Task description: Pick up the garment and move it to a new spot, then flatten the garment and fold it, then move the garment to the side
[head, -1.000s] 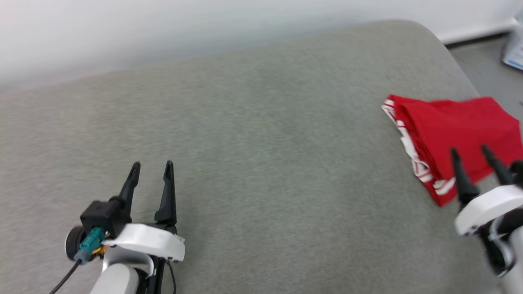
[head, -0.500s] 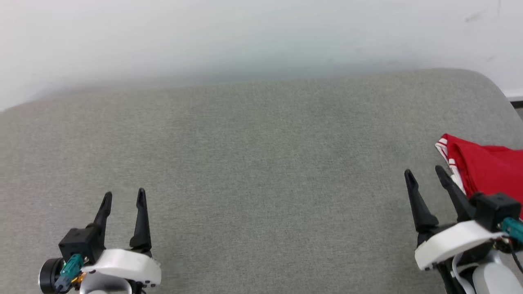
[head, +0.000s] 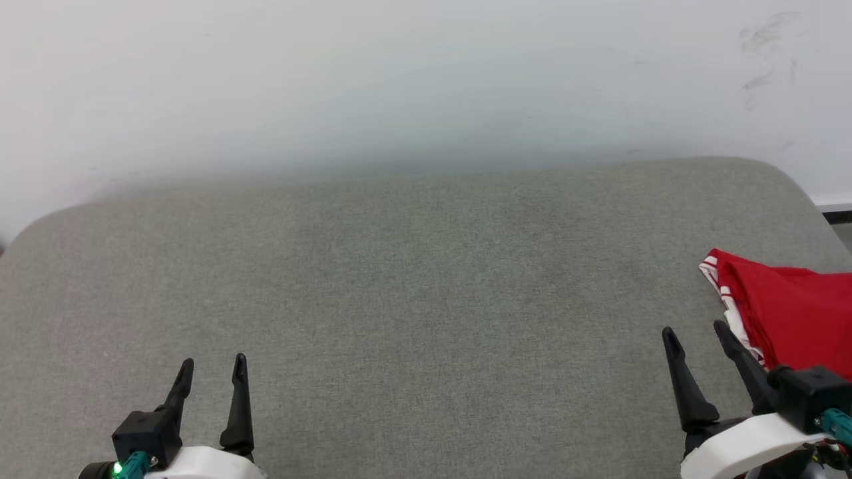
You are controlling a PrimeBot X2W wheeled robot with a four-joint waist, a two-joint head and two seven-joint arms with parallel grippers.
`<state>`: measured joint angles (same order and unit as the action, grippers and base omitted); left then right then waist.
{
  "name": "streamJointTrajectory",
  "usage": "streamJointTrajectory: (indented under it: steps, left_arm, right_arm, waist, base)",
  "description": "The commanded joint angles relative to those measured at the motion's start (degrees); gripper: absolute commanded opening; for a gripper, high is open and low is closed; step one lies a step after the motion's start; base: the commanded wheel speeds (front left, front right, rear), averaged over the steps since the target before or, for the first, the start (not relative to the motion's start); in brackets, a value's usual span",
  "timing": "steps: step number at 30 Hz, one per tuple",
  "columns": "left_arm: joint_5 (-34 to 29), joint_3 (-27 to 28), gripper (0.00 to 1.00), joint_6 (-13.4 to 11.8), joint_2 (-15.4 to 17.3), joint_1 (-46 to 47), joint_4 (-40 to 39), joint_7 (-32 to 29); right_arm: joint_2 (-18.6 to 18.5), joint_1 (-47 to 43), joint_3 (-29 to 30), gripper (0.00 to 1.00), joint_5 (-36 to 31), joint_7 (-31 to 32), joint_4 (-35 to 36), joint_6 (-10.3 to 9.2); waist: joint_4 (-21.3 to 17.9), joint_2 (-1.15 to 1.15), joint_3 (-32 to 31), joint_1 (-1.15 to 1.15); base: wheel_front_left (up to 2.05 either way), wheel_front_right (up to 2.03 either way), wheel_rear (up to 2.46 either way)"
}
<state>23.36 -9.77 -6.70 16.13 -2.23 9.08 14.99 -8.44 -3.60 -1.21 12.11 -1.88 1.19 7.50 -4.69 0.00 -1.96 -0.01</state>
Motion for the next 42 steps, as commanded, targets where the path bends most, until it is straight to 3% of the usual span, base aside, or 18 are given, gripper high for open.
streamJointTrajectory:
  steps: [1, 27, 28, 31, 42]
  left_arm:
    - [-0.1, -0.2, 1.00, 0.2, 0.0, -0.7, 0.3, 0.2]
    - [-1.1, -0.3, 1.00, 0.2, -0.2, 0.3, 0.8, 0.2]
    - [-0.8, -0.5, 0.00, 0.1, -0.4, -0.1, 1.0, 0.1]
    - [0.1, -0.6, 0.00, 0.3, -1.1, -0.6, 2.2, -0.3]
    - [10.4, 2.0, 0.00, 2.4, -2.9, 0.9, 2.7, -3.6]
  right_arm:
    - [0.5, -0.9, 0.0, 1.00, -0.1, 0.4, 0.3, -0.02]
    - [1.0, -1.5, -0.6, 1.00, -0.7, 0.7, 0.0, -0.02]
    - [0.8, -1.0, -0.6, 0.00, -0.6, 0.7, 0.0, 0.00]
    - [1.1, -1.4, -0.8, 0.00, 0.2, 0.7, -1.4, 0.00]
    - [1.6, 0.4, 0.3, 0.00, 12.5, 1.8, -3.4, 0.00]
  waist:
    - [-0.4, 0.00, -0.6, 0.01]
    - [0.0, 0.00, -0.7, 0.01]
    - [0.0, 0.00, -0.7, 0.01]
    - [0.1, 0.00, -0.7, 0.01]
    - [0.5, 0.00, -0.4, 0.01]
  base:
    - [0.00, 0.00, 0.00]
    - [0.00, 0.00, 0.00]
    - [0.00, 0.00, 0.00]
    - [0.00, 0.00, 0.00]
    - [0.00, 0.00, 0.00]
